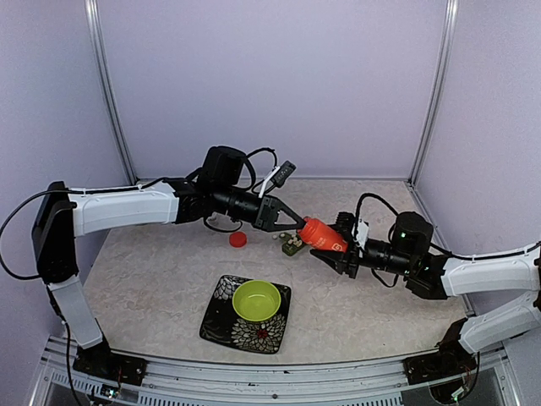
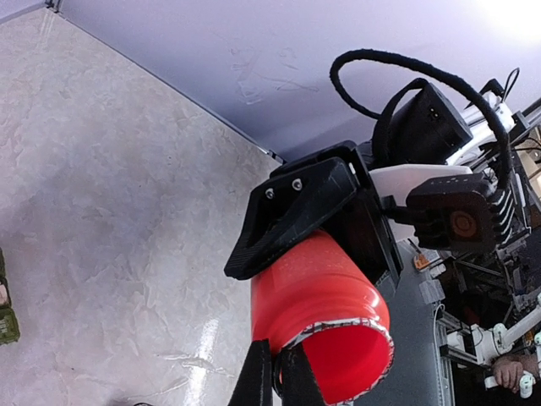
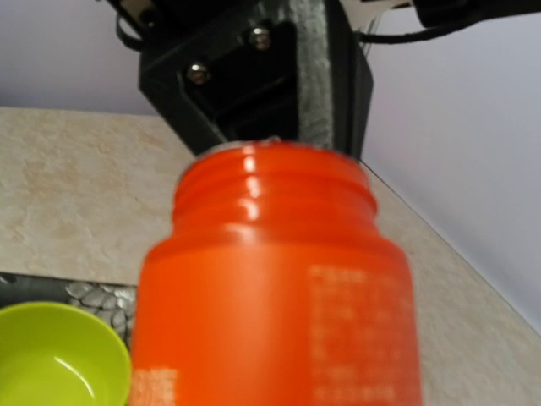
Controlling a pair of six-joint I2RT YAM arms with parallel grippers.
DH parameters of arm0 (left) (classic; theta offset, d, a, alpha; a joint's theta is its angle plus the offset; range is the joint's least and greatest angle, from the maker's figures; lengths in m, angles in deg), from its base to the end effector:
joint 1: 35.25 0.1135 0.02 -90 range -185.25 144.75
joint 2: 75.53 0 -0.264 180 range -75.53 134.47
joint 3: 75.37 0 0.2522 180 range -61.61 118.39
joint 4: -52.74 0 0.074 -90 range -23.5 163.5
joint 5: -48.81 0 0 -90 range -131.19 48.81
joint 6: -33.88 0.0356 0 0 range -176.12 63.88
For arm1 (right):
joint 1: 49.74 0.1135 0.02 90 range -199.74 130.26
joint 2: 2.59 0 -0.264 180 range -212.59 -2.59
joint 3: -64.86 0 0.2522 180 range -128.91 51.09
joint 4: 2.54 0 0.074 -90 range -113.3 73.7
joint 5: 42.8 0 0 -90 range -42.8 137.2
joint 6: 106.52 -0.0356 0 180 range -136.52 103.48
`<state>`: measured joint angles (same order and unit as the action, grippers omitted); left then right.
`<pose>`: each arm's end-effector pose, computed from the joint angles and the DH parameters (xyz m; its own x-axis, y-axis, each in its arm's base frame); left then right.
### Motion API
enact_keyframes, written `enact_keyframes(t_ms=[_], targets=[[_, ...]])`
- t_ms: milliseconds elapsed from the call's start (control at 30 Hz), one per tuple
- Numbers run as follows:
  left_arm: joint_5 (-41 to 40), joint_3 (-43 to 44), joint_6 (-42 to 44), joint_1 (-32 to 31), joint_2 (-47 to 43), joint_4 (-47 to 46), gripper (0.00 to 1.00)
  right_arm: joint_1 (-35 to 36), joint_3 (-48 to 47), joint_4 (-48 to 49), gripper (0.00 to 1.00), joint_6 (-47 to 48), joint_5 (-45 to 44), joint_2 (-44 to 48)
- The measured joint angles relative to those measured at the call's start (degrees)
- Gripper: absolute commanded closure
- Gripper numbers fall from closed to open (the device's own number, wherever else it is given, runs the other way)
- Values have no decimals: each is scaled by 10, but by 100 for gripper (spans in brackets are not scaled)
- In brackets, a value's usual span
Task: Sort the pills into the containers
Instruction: Pass from the right arm to the left
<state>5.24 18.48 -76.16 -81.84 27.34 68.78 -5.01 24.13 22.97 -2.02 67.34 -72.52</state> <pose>0.2679 -0.3208 0.2896 -0.5996 0.2901 -0.7459 0.7944 0.1025 -0.5987 0.1738 0.1894 0.2315 0.1823 -0.1503 -0.9717 -0.8875 0.4003 -0.2284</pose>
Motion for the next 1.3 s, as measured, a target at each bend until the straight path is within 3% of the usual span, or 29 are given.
enact_keyframes(t_ms=[167, 400, 700, 967, 1300], targets=[[-9, 0, -1, 0, 13, 0, 100, 0, -1, -16, 83, 4, -14, -8], [-24, 0, -1, 3, 20, 4, 100, 0, -7, -17, 49, 4, -26, -29], [-44, 0, 0, 10, 26, 17, 100, 0, -49, -48, 26, 18, -49, -68], [-65, 4, 15, 10, 36, 45, 100, 2, -65, -99, 18, 27, -75, -73], [-140, 81, 65, 10, 89, 139, 100, 2, -71, -198, 2, 6, -102, -27]])
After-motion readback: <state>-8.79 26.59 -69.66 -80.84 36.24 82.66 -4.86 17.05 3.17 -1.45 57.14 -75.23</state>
